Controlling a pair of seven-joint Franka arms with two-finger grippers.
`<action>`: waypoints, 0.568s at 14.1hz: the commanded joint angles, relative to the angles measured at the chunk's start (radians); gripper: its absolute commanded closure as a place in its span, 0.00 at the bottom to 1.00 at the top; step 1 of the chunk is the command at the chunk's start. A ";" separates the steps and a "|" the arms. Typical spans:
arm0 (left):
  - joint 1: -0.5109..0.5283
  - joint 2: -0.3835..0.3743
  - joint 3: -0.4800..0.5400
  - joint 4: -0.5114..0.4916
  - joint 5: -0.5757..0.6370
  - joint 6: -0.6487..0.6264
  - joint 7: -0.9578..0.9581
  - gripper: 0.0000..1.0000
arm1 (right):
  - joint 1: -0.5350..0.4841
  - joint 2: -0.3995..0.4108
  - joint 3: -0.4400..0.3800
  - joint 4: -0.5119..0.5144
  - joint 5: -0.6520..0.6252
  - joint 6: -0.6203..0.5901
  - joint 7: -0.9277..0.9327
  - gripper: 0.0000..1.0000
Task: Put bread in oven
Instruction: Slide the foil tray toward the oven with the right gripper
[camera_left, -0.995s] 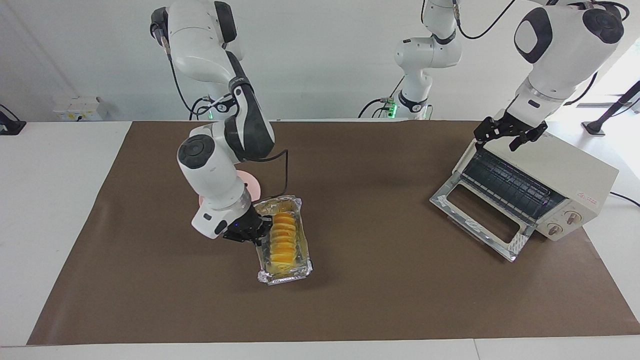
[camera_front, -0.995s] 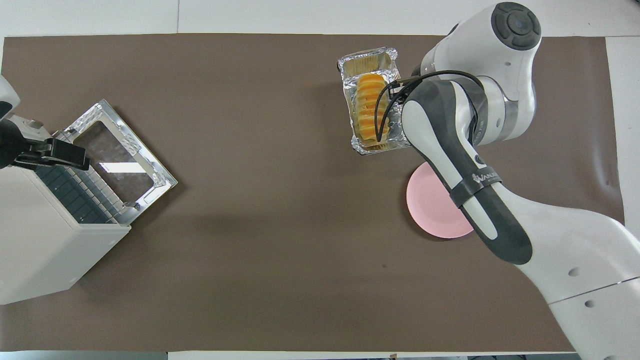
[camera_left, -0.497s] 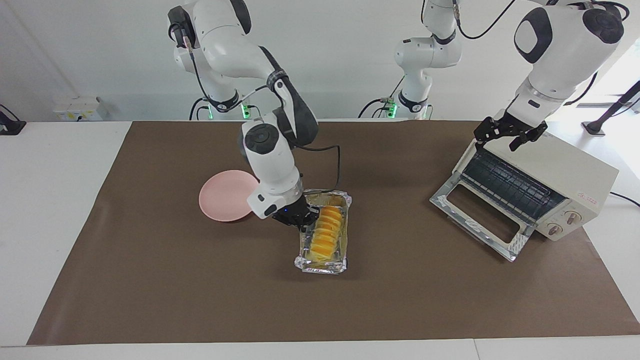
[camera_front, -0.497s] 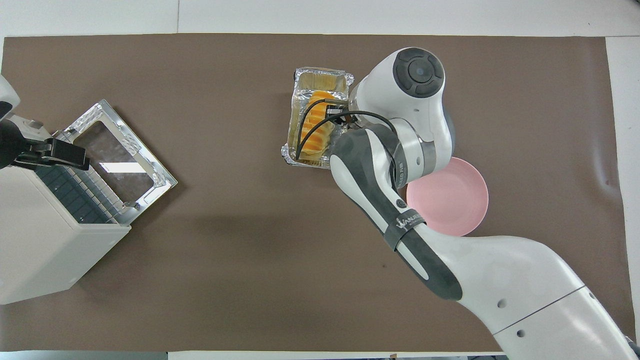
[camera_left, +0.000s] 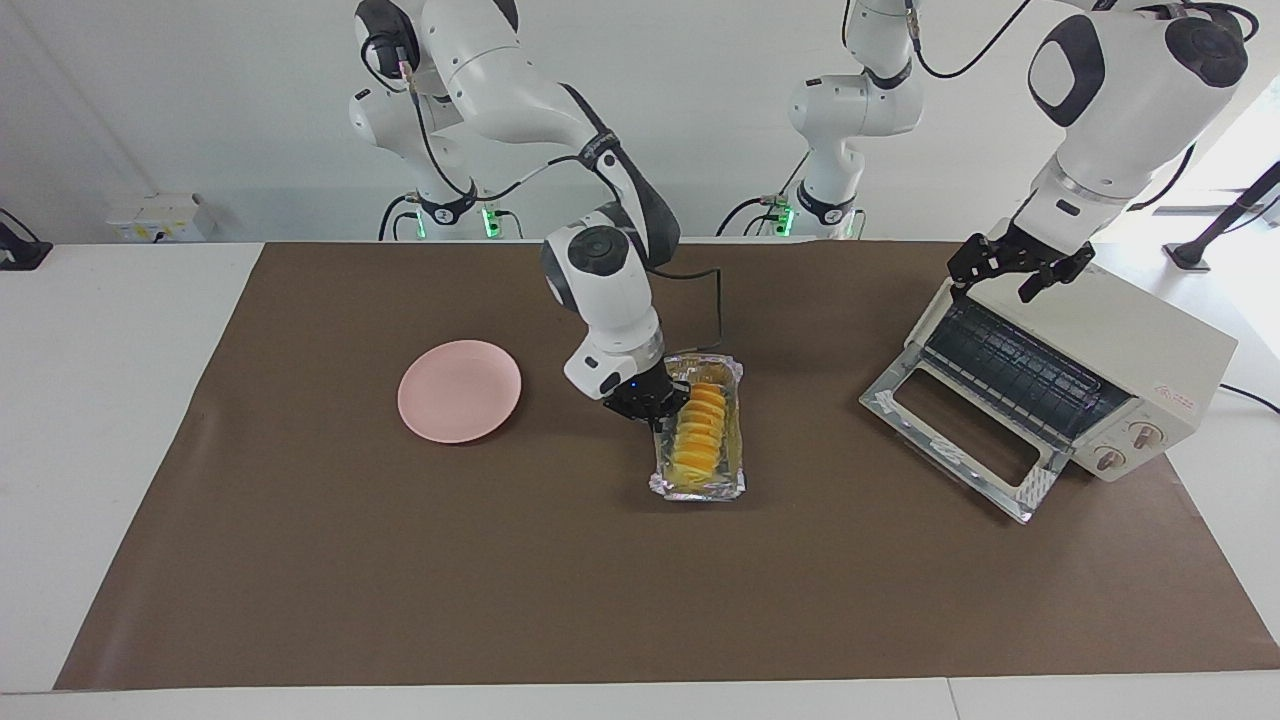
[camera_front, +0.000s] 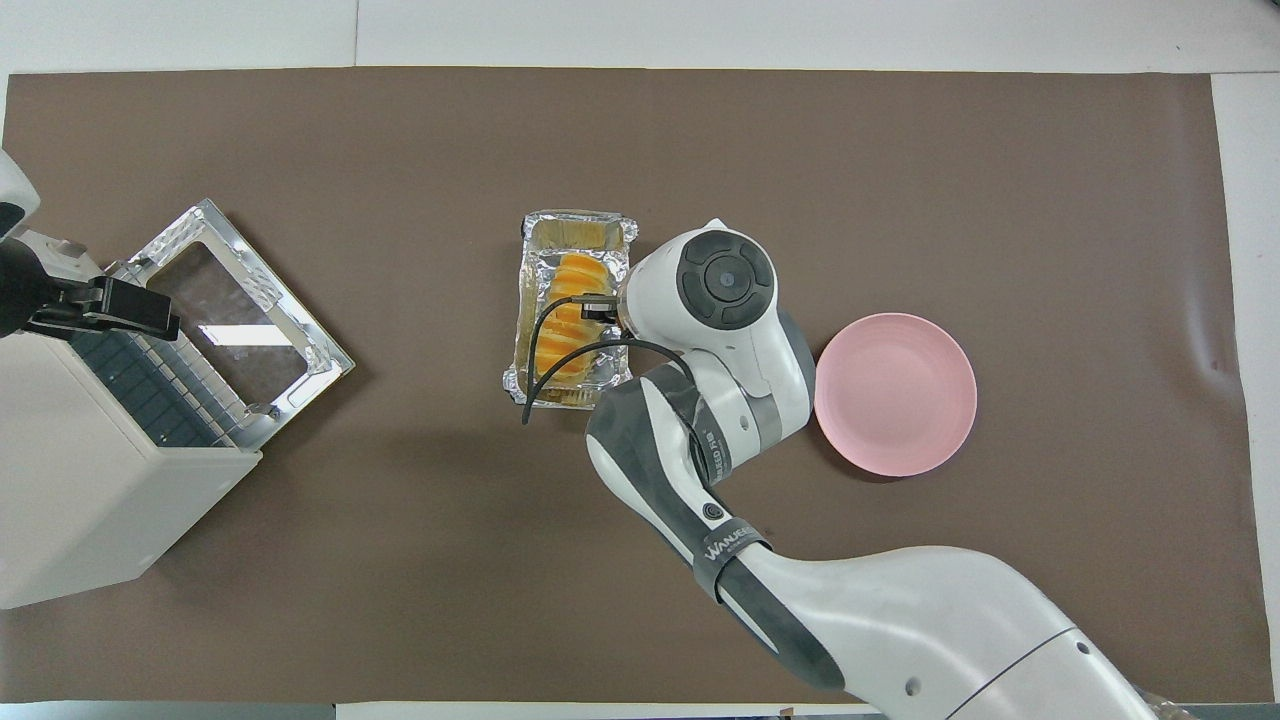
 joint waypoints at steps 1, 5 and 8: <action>0.001 -0.013 0.004 -0.001 -0.013 -0.010 0.009 0.00 | 0.026 -0.032 -0.004 -0.062 -0.002 0.059 0.020 1.00; -0.002 -0.013 0.004 -0.001 -0.013 -0.009 0.006 0.00 | 0.033 -0.029 -0.004 -0.123 -0.008 0.162 0.014 1.00; -0.013 -0.013 0.002 -0.001 -0.013 -0.010 0.009 0.00 | 0.045 -0.026 -0.004 -0.130 -0.008 0.163 0.017 0.90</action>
